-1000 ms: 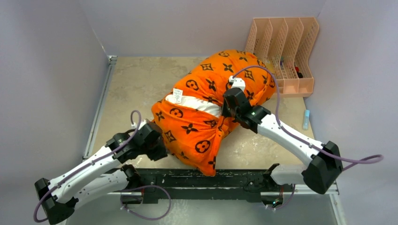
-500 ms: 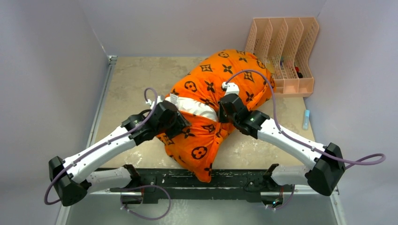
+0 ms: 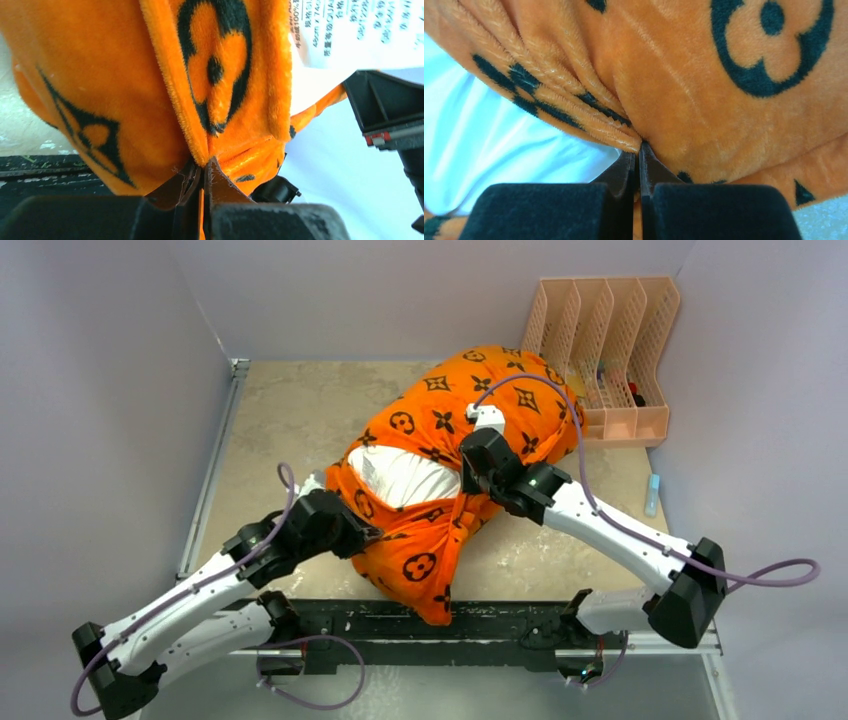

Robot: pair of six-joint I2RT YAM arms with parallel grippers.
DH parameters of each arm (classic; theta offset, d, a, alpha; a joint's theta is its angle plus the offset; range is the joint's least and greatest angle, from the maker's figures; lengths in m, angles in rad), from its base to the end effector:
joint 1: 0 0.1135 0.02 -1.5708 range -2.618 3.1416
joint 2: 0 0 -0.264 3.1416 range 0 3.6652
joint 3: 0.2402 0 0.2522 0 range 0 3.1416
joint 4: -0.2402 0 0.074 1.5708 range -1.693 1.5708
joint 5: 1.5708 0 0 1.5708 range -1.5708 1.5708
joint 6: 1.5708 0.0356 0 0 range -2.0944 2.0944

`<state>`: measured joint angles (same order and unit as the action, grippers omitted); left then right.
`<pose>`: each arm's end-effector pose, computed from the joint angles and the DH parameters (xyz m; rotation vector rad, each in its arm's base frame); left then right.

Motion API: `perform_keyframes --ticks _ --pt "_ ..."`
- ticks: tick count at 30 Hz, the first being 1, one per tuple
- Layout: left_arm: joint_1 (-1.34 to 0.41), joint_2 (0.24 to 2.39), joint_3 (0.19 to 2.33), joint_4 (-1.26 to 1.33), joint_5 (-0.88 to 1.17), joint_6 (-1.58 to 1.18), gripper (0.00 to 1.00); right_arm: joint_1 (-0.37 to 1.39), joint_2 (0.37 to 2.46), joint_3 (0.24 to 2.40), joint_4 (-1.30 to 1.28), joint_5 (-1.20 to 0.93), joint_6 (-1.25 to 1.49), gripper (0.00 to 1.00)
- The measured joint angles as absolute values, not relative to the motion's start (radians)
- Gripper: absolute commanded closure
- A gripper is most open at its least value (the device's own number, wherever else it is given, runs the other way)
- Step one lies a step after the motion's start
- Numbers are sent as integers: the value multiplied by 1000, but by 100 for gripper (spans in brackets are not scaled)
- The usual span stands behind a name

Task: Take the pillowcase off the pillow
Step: Remove the pillow from the pillowcase.

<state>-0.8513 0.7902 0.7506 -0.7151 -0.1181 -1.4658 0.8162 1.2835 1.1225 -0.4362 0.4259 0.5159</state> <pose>0.1093 -0.1183 0.2764 -0.8333 2.4108 -0.9496 0.2057 0.1973 0.3268 -0.0769 2.1247 0.3317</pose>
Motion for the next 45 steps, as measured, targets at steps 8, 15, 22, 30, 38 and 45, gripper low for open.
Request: perform_keyframes --ticks 8,15,22,30,38,45 --pt "-846 588 596 -742 -86 -1520 100 813 1335 1147 -404 338 508 87" --pt "-846 697 549 -659 -64 -1534 100 787 1232 1150 -393 129 450 52" --pt "-859 800 530 -562 -55 -1534 100 883 1267 1360 -399 59 505 32" --pt "-891 783 471 -479 -62 -1552 100 1127 1438 1356 -411 252 728 30" --pt "-972 830 446 -410 -114 -1576 100 1148 1528 1295 -547 581 1085 8" --pt "-1011 854 411 -348 -157 -1604 100 1150 1693 1369 -638 650 1324 1"
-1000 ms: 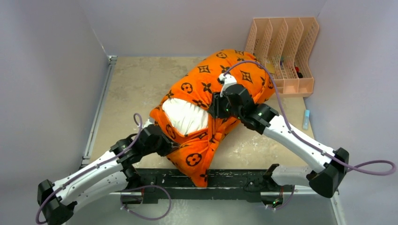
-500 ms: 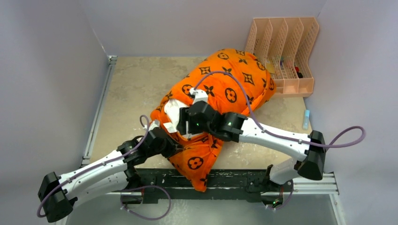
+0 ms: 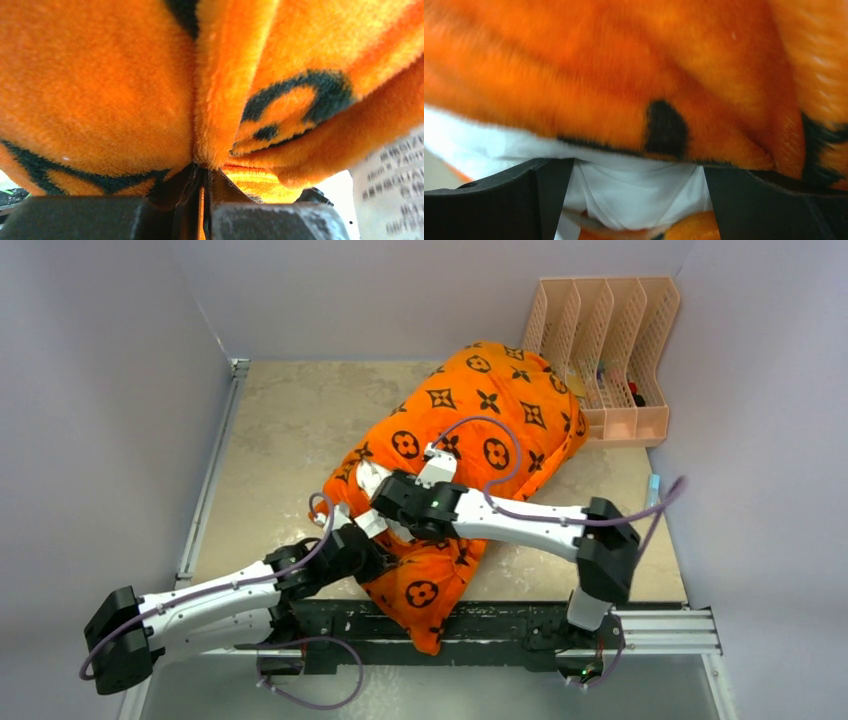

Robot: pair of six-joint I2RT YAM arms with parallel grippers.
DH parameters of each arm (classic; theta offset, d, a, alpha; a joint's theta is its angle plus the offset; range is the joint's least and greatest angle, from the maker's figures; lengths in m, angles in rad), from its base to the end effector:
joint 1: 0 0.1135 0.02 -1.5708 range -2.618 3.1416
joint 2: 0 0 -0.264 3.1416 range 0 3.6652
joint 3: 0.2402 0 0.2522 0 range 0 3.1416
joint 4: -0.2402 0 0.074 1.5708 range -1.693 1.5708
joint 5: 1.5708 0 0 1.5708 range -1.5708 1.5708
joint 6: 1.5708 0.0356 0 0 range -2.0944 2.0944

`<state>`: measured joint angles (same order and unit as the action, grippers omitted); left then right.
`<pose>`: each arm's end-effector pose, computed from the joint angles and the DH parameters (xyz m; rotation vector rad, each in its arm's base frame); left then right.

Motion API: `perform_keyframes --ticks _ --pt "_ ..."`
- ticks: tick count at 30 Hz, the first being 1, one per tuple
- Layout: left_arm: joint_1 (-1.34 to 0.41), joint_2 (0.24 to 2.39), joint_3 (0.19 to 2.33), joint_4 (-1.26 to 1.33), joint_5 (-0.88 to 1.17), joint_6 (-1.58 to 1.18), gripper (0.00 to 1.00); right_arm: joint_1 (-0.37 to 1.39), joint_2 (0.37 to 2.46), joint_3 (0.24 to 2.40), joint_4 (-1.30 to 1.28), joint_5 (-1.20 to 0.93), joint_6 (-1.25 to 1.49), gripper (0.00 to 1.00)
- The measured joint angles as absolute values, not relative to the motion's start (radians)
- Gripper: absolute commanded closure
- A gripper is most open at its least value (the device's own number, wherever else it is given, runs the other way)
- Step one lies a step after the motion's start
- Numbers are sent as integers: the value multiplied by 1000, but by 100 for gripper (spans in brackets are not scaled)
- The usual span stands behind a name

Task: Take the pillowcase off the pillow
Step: Remove the pillow from the pillowcase.

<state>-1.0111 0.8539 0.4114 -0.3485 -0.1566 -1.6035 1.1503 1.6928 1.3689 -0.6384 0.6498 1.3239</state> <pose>0.0951 -0.1414 0.1842 -0.8462 2.4832 -0.9867 0.1674 0.3216 0.2705 0.4433 2.2781 0.4301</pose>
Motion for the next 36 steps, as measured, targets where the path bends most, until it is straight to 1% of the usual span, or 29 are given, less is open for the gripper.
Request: perform_keyframes --ticks 1,2,3,4,5,6,8,9,14,20,26,27,29,31,33,35,36 --pt "-1017 854 405 -342 -162 -1610 100 1148 1726 1378 -649 661 1348 5" --pt "-1023 852 397 -334 -169 -1615 100 1144 1756 1390 -659 667 1361 18" --pt "-1028 850 390 -328 -174 -1621 100 1134 1795 1415 -675 667 1368 34" --pt "-1032 847 381 -320 -185 -1630 100 1121 1831 1443 -687 660 1365 47" --pt "-1034 839 370 -313 -197 -1639 100 1101 1867 1474 -698 641 1353 68" --pt "-1035 833 363 -311 -207 -1643 100 1078 1897 1503 -708 619 1337 84" --pt "-1035 821 356 -307 -233 -1655 100 1046 1928 1547 -725 594 1306 98" --pt "-1035 818 355 -308 -243 -1658 100 1037 1930 1559 -726 585 1289 100" --pt "-1036 813 355 -307 -265 -1666 100 1035 1847 1533 -676 574 1143 100" --pt "-1036 806 363 -268 -287 -1666 100 1032 1701 1514 -564 501 866 100" --pt "-1036 792 394 -265 -302 -1648 100 1005 1679 1555 -528 439 670 100" --pt "-1036 792 397 -268 -306 -1646 99 999 1679 1557 -524 425 654 100" --pt "-1037 792 402 -274 -314 -1647 85 983 1679 1571 -526 389 620 100" --pt "-1037 786 413 -286 -323 -1641 66 974 1679 1585 -524 376 577 100" --pt "-1037 768 434 -316 -326 -1630 49 971 1678 1594 -510 380 530 100" --pt "-1040 738 467 -362 -327 -1621 38 970 1675 1595 -488 399 482 100" --pt "-1042 715 494 -396 -328 -1613 33 969 1672 1595 -473 409 462 100"
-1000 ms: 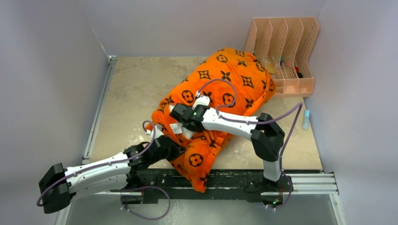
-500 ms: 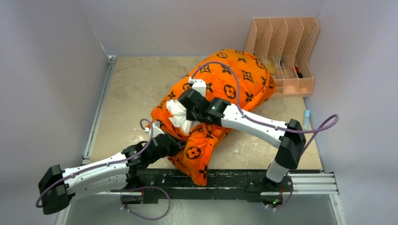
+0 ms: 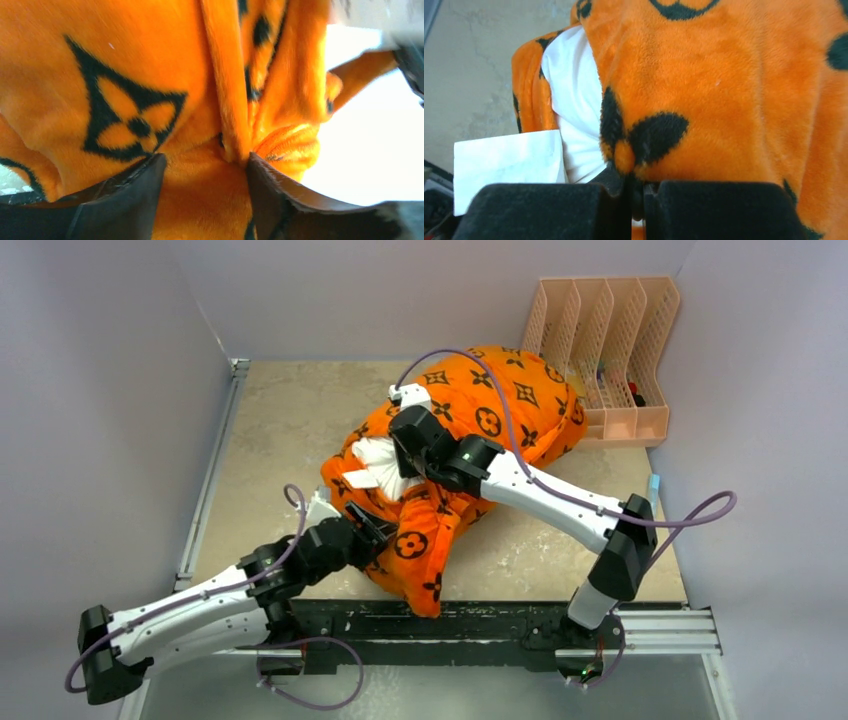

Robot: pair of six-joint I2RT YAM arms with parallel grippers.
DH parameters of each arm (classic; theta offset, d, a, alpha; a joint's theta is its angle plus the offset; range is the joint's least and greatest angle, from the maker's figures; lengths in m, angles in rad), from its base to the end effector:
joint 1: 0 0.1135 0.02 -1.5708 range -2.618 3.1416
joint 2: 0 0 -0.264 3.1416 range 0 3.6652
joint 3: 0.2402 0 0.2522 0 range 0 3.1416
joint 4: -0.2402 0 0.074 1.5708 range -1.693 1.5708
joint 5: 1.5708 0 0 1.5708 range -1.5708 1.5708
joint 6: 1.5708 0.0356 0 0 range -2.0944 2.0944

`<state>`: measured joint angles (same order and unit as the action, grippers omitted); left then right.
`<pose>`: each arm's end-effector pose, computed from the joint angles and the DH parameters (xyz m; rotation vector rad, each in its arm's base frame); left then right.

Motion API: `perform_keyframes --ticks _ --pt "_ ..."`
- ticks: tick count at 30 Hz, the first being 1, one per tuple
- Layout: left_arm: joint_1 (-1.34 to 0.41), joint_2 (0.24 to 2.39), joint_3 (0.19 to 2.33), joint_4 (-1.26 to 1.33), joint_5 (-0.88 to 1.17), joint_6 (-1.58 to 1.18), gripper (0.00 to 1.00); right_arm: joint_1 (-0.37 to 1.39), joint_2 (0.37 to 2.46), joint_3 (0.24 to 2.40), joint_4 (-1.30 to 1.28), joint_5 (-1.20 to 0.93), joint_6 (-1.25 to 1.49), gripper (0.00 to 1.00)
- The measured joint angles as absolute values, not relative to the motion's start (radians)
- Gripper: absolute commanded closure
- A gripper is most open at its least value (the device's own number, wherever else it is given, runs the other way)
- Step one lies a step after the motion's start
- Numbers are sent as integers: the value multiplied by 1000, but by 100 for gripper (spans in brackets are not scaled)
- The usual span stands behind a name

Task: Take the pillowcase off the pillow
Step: Remove the pillow from the pillowcase.

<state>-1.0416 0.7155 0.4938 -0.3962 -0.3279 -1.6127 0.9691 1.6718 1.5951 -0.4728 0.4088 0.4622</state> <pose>0.0910 -0.1329 0.2290 -0.8680 2.2331 -1.1004 0.2304 0.3105 0.3615 -0.2886 2.0807 0.4405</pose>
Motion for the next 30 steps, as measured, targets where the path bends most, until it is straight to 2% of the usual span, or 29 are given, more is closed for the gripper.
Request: perform_keyframes --ticks 2,7,10,16,21,24,27,30 --pt "-1044 686 551 -453 -331 -1591 30 968 1661 1594 -447 429 445 100" --pt "-1065 673 782 -597 -310 -1486 29 948 1606 1531 -322 481 478 100" --pt "-1074 676 849 -632 -281 -1441 29 934 1602 1527 -295 493 507 100" --pt "-1077 703 867 -701 -192 -1343 28 909 1673 1592 -307 469 544 100" --pt "-1081 764 882 -786 -147 -1283 28 868 1781 1737 -333 434 549 100" --pt "-1081 767 895 -841 -149 -1259 28 853 1821 1803 -340 431 546 100" --pt "-1081 775 900 -879 -175 -1252 34 846 1847 1849 -349 432 542 100" --pt "-1081 771 900 -924 -256 -1266 30 844 1848 1851 -350 432 542 100"
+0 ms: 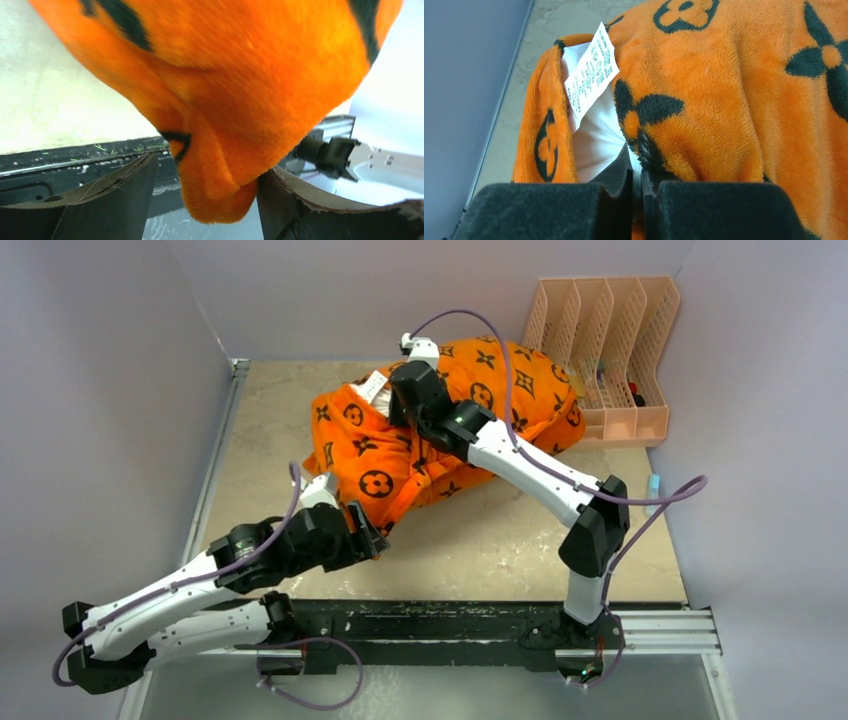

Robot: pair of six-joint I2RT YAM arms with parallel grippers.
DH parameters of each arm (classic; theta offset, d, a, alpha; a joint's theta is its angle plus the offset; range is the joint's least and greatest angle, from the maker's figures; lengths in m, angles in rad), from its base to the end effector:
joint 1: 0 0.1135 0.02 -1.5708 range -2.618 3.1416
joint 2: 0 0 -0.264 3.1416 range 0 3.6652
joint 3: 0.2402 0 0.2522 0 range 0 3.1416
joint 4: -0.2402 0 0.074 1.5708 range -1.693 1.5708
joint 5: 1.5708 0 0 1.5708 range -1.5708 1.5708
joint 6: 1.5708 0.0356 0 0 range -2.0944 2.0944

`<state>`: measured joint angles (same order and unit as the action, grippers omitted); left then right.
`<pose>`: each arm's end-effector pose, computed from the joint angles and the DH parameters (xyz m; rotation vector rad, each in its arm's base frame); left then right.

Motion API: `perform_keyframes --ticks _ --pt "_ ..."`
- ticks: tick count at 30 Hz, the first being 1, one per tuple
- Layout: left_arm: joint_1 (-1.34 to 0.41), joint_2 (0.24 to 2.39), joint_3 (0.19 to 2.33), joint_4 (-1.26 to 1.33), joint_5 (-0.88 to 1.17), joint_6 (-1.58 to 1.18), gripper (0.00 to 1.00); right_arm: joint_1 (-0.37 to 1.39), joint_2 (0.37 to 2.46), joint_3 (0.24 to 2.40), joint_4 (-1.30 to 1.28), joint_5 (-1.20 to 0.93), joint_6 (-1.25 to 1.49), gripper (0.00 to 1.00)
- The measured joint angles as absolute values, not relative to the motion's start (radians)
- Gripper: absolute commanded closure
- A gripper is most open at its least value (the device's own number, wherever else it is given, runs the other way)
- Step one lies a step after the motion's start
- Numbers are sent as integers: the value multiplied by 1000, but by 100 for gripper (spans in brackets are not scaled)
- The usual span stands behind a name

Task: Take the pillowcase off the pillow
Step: Remove the pillow from the pillowcase.

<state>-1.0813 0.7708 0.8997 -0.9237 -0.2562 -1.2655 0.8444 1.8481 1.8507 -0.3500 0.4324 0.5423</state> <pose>0.0746 -0.1209 0.3110 -0.3601 2.4715 -0.8156 0.3014 0.3168 0.3919 0.0035 1.9202 0.5302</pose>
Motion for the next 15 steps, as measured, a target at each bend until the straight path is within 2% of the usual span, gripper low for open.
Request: perform_keyframes --ticks 3,5,6,9,10,15 --pt "-1081 739 900 -942 -344 -1288 30 845 1832 1822 -339 432 549 100" --pt "-1081 715 900 -927 -384 -1292 36 846 1810 1788 -332 430 557 100" --pt "-1081 709 900 -915 -397 -1293 45 846 1795 1766 -330 427 561 100" --pt "-1081 721 897 -848 -395 -1278 90 850 1761 1730 -330 425 572 100" --pt "-1081 737 885 -805 -376 -1267 100 851 1755 1728 -332 423 573 100" --pt "-1081 778 683 -609 -267 -1282 100 852 1781 1824 -417 389 545 100"
